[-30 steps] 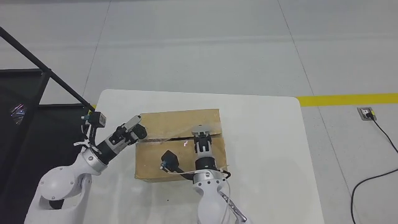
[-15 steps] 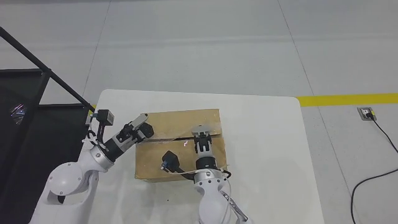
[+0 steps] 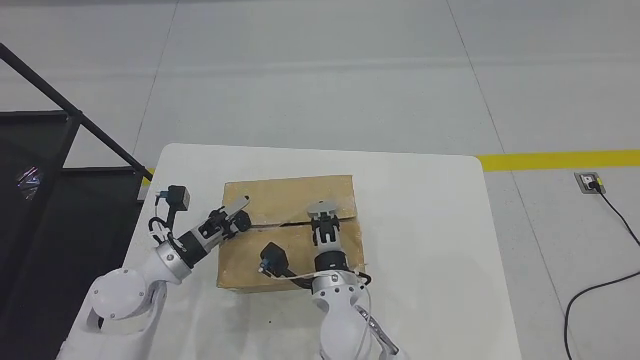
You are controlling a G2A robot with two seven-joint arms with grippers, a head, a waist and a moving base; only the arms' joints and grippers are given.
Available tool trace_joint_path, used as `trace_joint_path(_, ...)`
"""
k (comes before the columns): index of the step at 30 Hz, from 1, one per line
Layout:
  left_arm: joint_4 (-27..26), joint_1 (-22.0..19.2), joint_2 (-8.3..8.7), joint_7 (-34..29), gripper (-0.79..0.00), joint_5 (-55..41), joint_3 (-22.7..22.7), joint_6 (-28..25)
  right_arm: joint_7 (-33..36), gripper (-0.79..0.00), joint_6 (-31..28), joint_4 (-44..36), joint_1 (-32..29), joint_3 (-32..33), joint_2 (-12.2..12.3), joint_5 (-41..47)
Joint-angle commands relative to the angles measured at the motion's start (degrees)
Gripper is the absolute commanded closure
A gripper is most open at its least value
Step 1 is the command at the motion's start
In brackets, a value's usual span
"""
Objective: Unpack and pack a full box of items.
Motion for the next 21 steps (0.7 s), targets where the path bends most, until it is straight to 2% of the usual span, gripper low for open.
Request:
trace_joint_path(1, -0.37, 0.80, 0.12, -0.19, -0.785, -0.24, -0.46, -0.38, 0.00, 0.000, 0.01, 0.07, 0.05, 0.00, -0.04, 0.00)
trace_joint_path(12, 0.62, 2.23, 0.29, 2.29, -0.785, -2.22, -1.14, -1.21, -0.27, 0.000, -0.44, 0.27, 0.04, 0.11, -0.25, 0.00)
trace_joint_path(14, 0.76, 2.23, 0.31, 2.50, -0.785, -2.31, -0.97, -1.22, -0.31, -0.120, -0.71, 0.29, -0.08, 0.21, -0.30, 0.00)
trace_joint_path(17, 0.86, 2.20, 0.35, 2.68, -0.785, -2.48, -0.78, -1.27, -0.63, -0.237, -1.17, 0.11, -0.28, 0.43, -0.37, 0.00)
trace_joint_path(19, 0.88, 2.19, 0.37, 2.71, -0.785, -2.56, -0.58, -1.36, -0.84, -0.256, -1.49, -0.02, -0.39, 0.57, -0.41, 0.00)
trace_joint_path(21, 0.95, 2.18, 0.40, 2.76, -0.785, -2.54, -0.46, -1.41, -0.79, -0.240, -1.69, -0.23, -0.46, 0.68, -0.41, 0.00)
